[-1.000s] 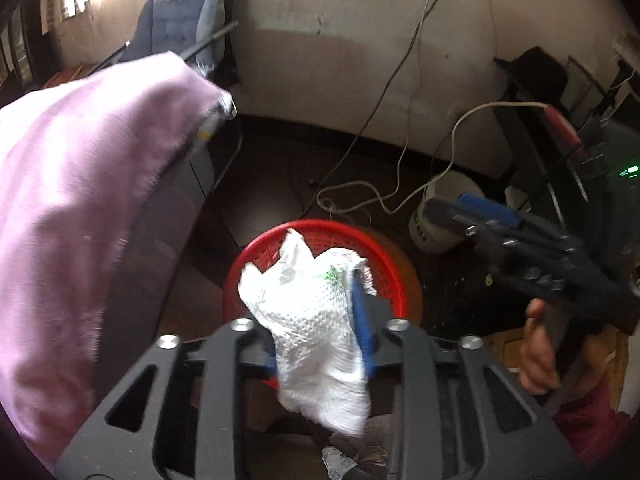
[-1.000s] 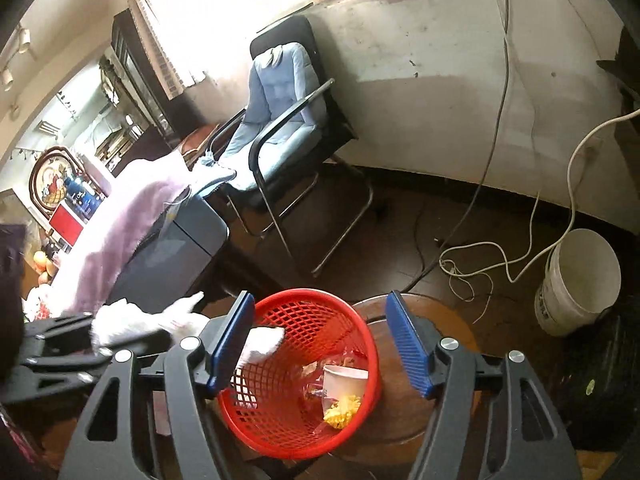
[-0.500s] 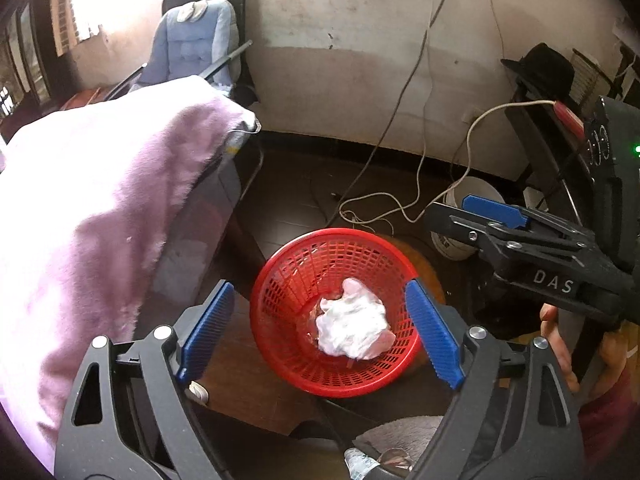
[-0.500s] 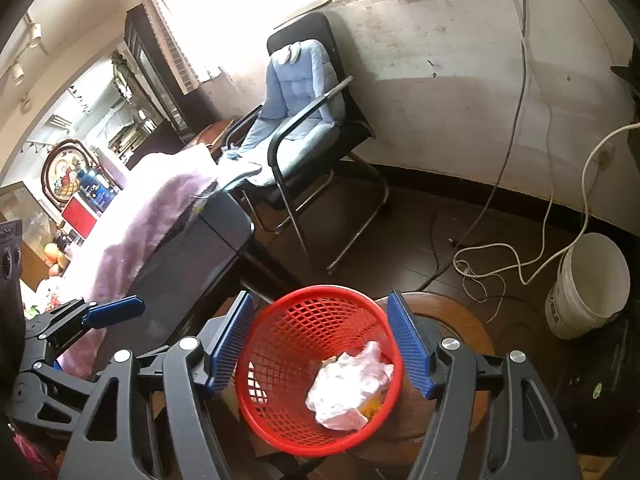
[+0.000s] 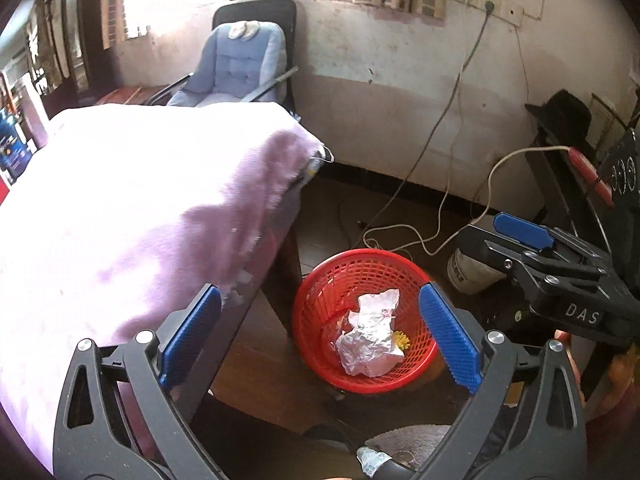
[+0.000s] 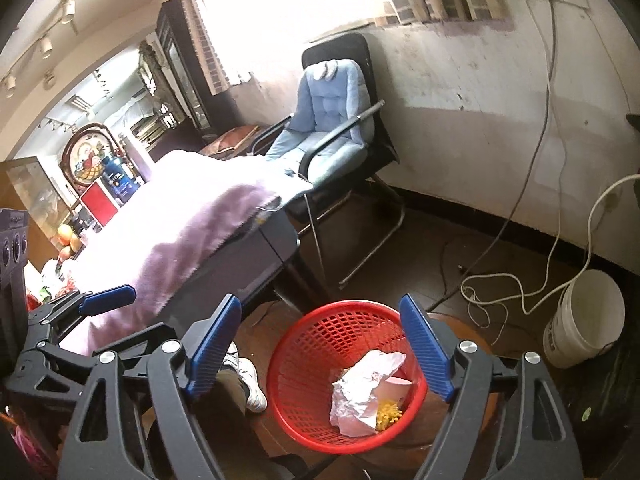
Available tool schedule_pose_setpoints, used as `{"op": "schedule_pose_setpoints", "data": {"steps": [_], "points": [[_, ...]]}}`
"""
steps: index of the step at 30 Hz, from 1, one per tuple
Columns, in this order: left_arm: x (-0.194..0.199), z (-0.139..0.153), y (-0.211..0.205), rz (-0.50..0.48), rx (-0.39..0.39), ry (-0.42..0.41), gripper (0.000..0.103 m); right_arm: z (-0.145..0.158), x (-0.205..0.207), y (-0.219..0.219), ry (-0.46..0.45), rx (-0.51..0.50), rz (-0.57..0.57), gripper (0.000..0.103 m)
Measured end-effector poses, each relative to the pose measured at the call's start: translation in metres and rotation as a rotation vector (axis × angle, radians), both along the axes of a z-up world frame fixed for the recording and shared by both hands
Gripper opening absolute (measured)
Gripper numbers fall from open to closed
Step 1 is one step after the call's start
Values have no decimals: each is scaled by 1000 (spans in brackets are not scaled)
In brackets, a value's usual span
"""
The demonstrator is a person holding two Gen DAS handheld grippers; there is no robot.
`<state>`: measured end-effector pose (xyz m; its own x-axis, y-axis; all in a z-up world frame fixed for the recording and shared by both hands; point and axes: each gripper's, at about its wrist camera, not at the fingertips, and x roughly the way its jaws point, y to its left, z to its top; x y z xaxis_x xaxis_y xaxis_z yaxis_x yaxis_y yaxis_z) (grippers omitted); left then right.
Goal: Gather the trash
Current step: 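Carry the tissue and yellow flower to the wastebasket and release both, then grasp the red snack wrapper with the left tool while the right tool grasps the red flower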
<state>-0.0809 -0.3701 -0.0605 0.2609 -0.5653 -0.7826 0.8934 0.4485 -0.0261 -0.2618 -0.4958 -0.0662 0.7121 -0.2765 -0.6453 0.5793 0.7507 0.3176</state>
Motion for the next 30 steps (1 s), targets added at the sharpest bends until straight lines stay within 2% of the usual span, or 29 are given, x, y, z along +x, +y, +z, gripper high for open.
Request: {"op": "schedule_pose_setpoints", "data": {"steps": [7,17,26,30], "points": [[1,17,25,39,-51,-12,96,20,3,22,-2,-58,32,82],[7,41,65,116,-130,-47,96,49,6,54,-17,-140,70,91],[25,55,119,224,-204,-41,96,62,31,98,-11,-183,167,96],[36,63,150,282,-232,-67,96,67,49,118,-8,-190,220,97]]}}
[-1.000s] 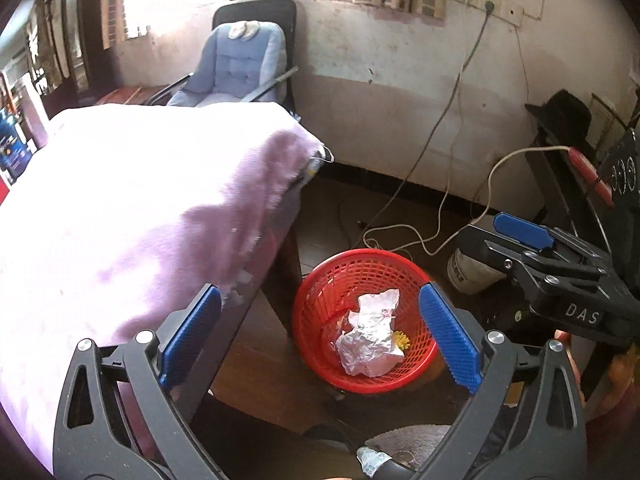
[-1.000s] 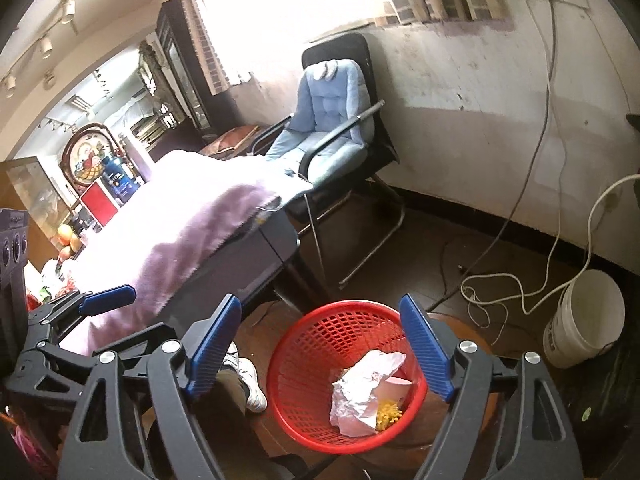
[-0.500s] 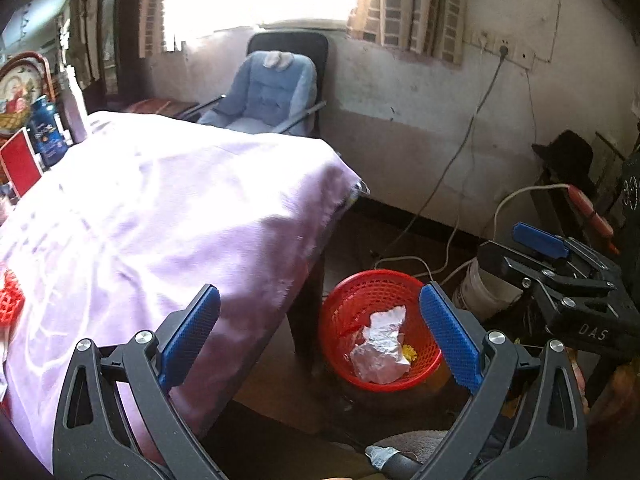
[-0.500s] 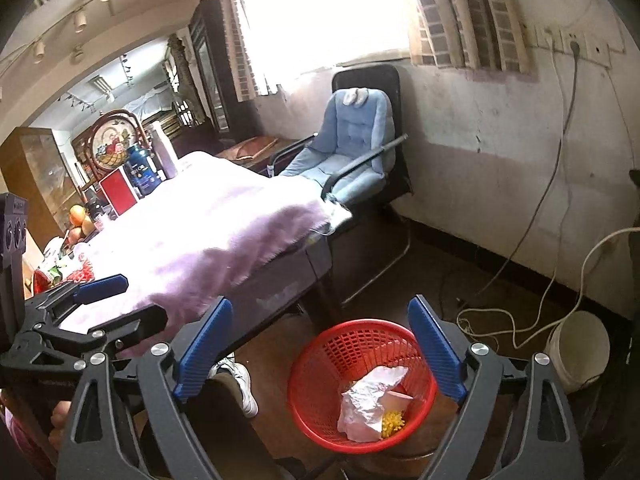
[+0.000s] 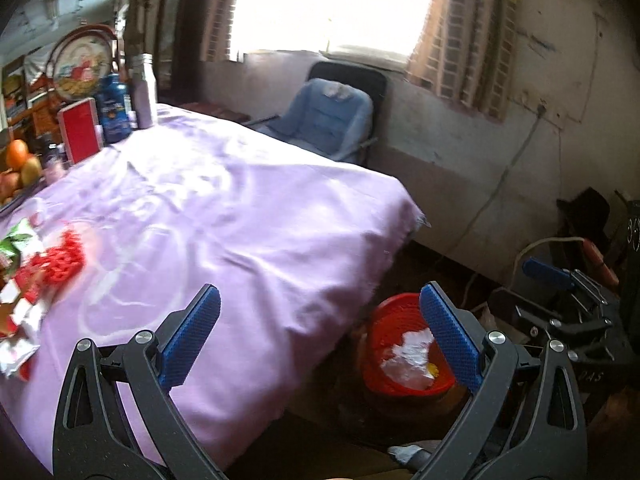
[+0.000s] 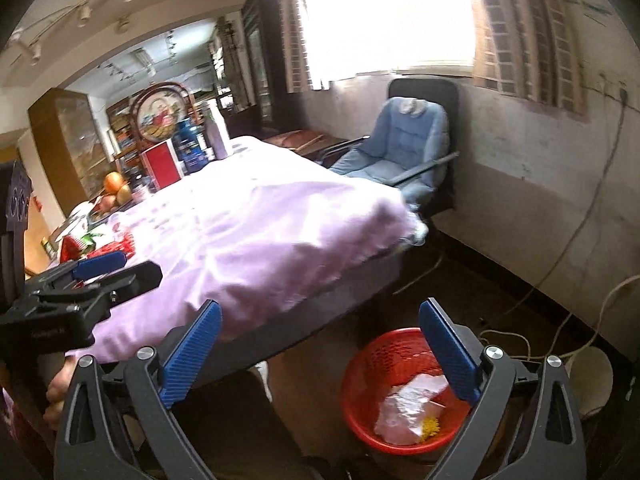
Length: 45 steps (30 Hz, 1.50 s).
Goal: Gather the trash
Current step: 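Grasp the red snack wrapper with the left tool while the right tool grasps the red flower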
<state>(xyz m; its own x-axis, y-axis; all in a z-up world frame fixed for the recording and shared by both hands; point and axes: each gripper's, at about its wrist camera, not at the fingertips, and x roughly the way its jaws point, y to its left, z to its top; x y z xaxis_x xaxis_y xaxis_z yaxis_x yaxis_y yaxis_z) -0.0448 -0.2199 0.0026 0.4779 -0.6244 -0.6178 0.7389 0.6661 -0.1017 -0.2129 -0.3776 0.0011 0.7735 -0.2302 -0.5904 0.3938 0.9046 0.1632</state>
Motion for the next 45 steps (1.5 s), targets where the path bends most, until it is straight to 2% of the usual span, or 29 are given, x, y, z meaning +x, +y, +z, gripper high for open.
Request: {"op": "schedule_pose_setpoints", "data": {"steps": [4,11,17,21,24,28,29,31,33,37,39,42,45], "points": [[15,8,33,84,-5,-37,96,2,24,23,14,7,62,97],[67,19,114,263,3,-41,96,-1,68,64,47,21,171,97],[118,32,181,442,57,-89,96,-1,111,103,76,22,284,97],[156,34,217,520,78,-84,96,-2,141,130,95,7,352,97],[181,29,241,537,55,-64,96,-3,160,147,107,-9,387,97],[193,10,258,486,39,-44,96,-10,191,165,134,3,431,97],[196,6,259,488,58,-10,96,-11,199,168,139,6,441,97],[201,2,261,468,28,28,96,-13,220,178,135,13,467,97],[208,-4,260,485,52,53,96,-13,241,188,119,16,487,97],[220,-15,265,499,31,147,96,-19,292,204,121,57,512,97],[224,-17,268,521,30,155,96,-23,310,208,145,74,505,97],[224,-13,275,539,5,141,94,-28,336,211,165,149,511,97],[222,-7,279,540,-16,126,84,-33,349,215,180,183,517,97]]}}
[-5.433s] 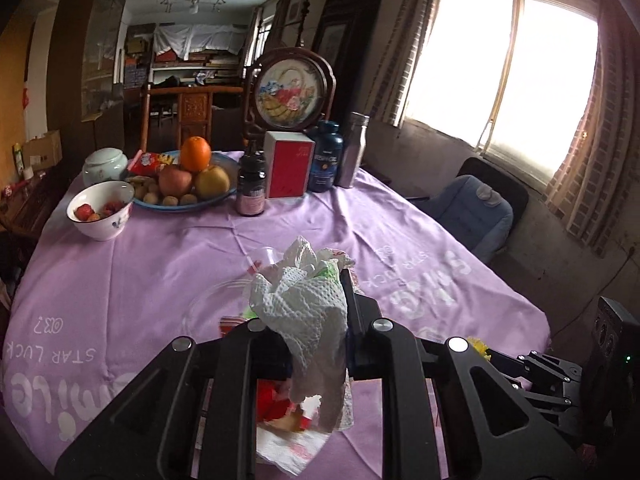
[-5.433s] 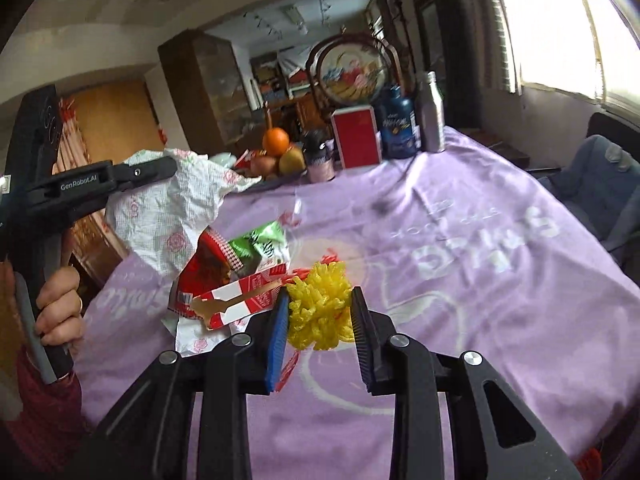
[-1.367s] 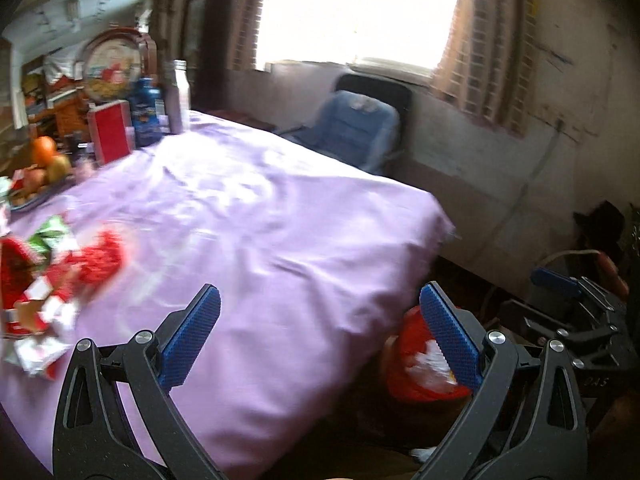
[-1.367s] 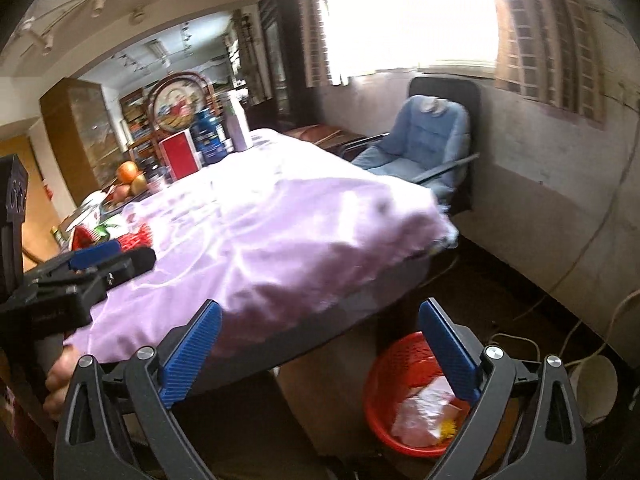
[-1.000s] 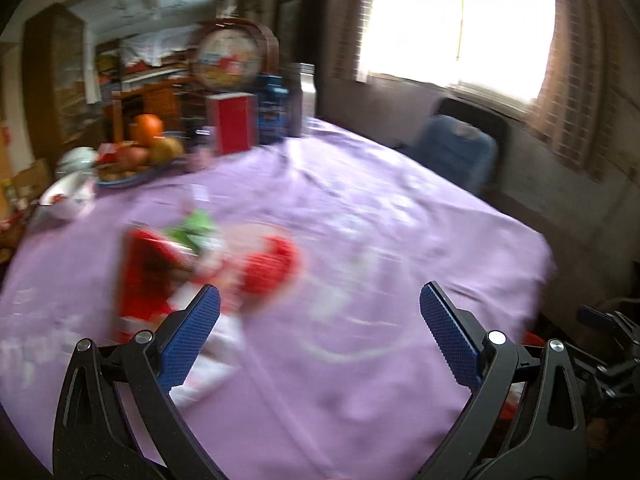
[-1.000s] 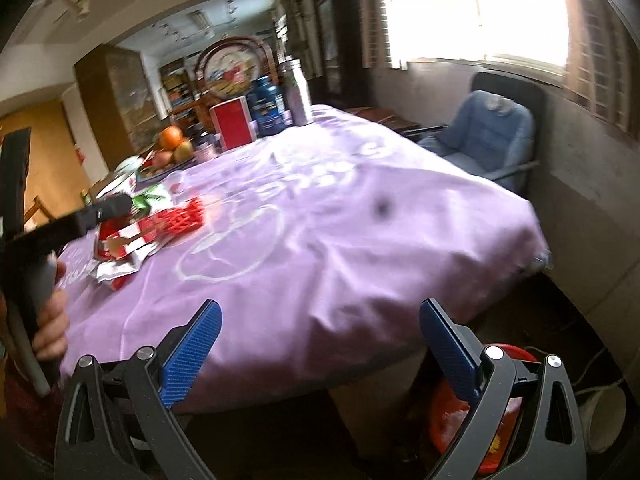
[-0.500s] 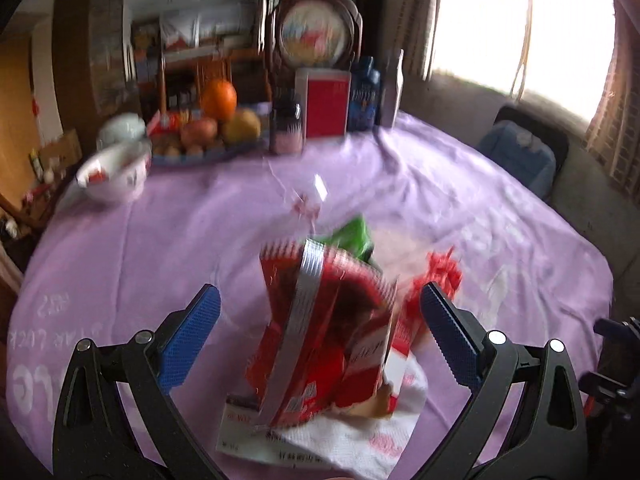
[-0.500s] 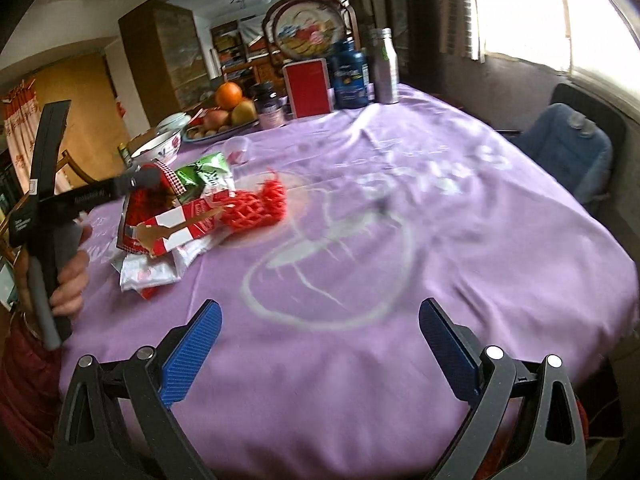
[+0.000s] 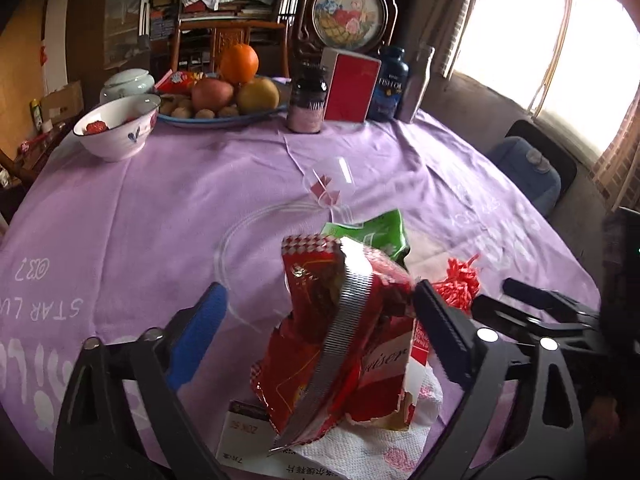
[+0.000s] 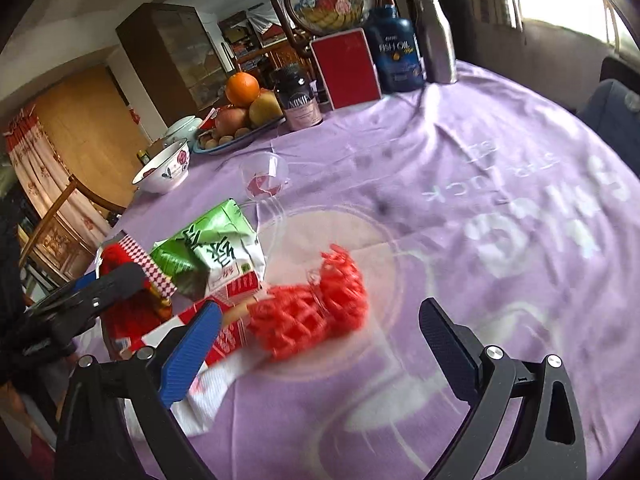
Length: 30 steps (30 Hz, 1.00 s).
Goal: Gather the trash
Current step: 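Grasp the red snack wrapper with the left tool while the right tool grasps the red flower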
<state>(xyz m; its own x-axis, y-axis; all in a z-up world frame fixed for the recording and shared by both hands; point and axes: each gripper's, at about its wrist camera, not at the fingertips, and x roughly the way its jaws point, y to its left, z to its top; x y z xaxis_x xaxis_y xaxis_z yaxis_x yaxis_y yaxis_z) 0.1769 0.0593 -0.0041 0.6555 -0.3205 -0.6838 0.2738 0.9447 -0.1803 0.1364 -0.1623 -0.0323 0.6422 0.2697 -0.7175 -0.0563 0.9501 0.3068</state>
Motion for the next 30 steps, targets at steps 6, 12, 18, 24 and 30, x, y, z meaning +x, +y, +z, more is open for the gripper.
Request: {"op": "schedule_pose_setpoints", "data": {"steps": [6,12,18,24,30], "points": [[1,3,0,-35,-41,22,57,-15,13,0,72,96,61,82],[-4,12,9,-1,-50,-14,51,-5,-1,16,-21,28,115,22],[-15,34,31,68,-89,-110,51,5,-6,17,-90,24,117,7],[-22,44,40,75,-130,-141,51,12,-13,13,-142,20,94,7],[-32,42,32,38,-141,-133,51,19,-48,-2,-191,27,35,7]]}}
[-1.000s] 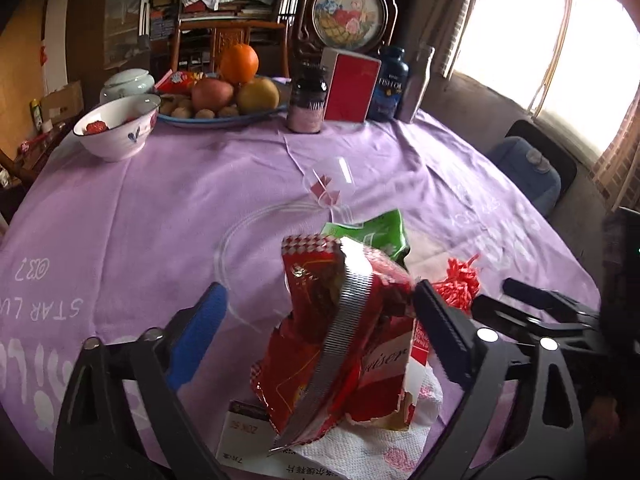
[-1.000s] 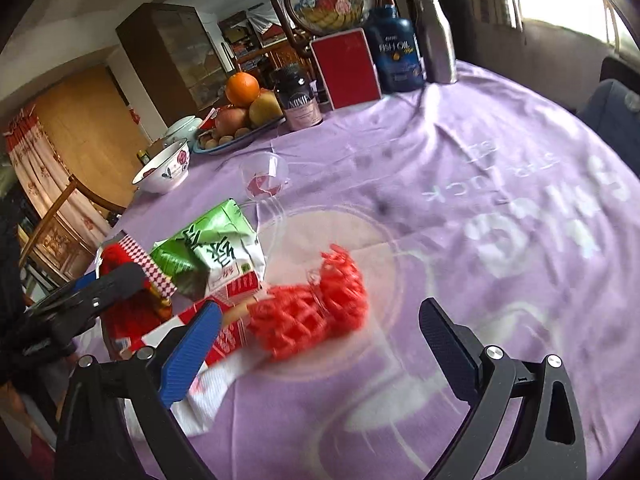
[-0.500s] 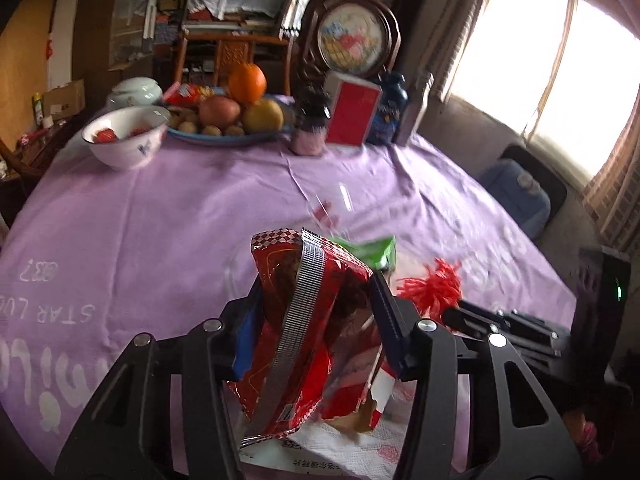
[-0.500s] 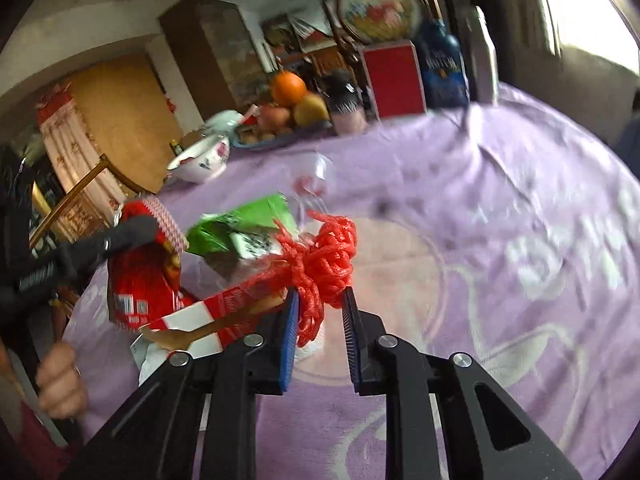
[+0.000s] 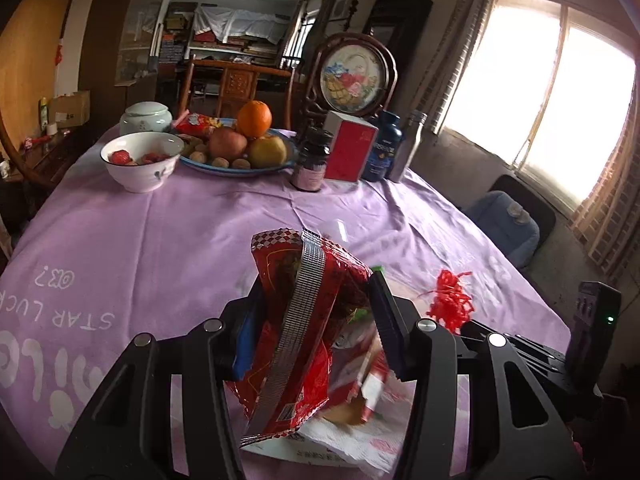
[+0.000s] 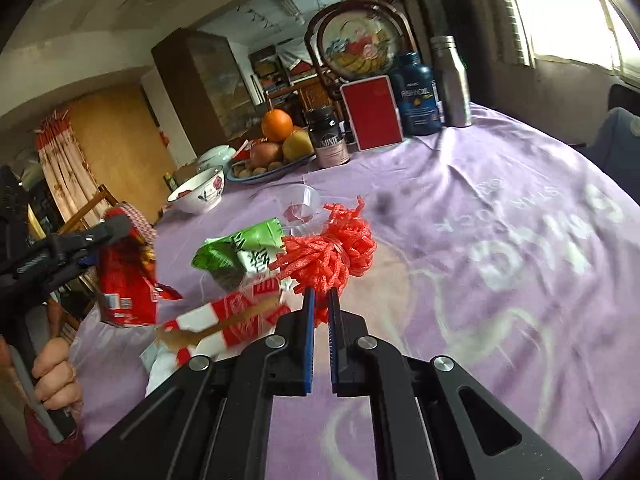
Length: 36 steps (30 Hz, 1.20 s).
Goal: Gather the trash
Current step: 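Grasp the red snack wrapper with the left tool while the right tool grasps the red flower, then carry the wrapper and red flower to the wastebasket and release both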
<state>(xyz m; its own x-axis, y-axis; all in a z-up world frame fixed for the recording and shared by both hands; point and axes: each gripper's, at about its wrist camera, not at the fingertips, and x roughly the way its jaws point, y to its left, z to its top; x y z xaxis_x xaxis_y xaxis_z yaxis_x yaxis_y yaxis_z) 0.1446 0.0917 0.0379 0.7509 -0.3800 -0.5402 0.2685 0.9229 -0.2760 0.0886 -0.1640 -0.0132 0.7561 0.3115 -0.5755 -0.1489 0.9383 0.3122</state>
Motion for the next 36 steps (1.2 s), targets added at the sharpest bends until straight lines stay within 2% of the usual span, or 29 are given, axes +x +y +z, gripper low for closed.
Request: {"op": "schedule_pose_setpoints", "data": {"steps": [3,6,10,14,18,21,25,26,28,31,34,36], "points": [[-13,-4,-14,-31,-4,0,51,2,-24,-10,-7,-10,-22,7],[-34,-10,-30,-38,2,-35,50,3,-46,-23,-2,-18,-46,7],[-63,-21,-66,-95,-16,-44,50,11,-79,-42,-27,-54,-85,7],[-86,-14,-95,-121,-3,-81,50,21,-115,-68,-69,-67,-137,7],[-102,0,-115,-183,-43,-75,43,23,-145,-95,-90,-53,-186,7],[-111,2,-131,-191,-15,-81,41,19,-165,-118,-93,-25,-219,7],[-113,-8,-154,-224,25,-45,38,9,-183,-143,-80,12,-248,7],[-114,-14,-160,-218,51,-35,41,5,-185,-147,-72,27,-246,7],[-115,-29,-168,-227,75,6,64,-1,-189,-152,-62,44,-244,7],[-121,-45,-176,-237,93,30,87,-9,-187,-153,-47,61,-235,7],[-128,-55,-183,-254,112,31,95,-13,-184,-153,-41,71,-226,7],[-128,-66,-193,-255,162,47,96,-13,-181,-152,-42,69,-219,7]]}}
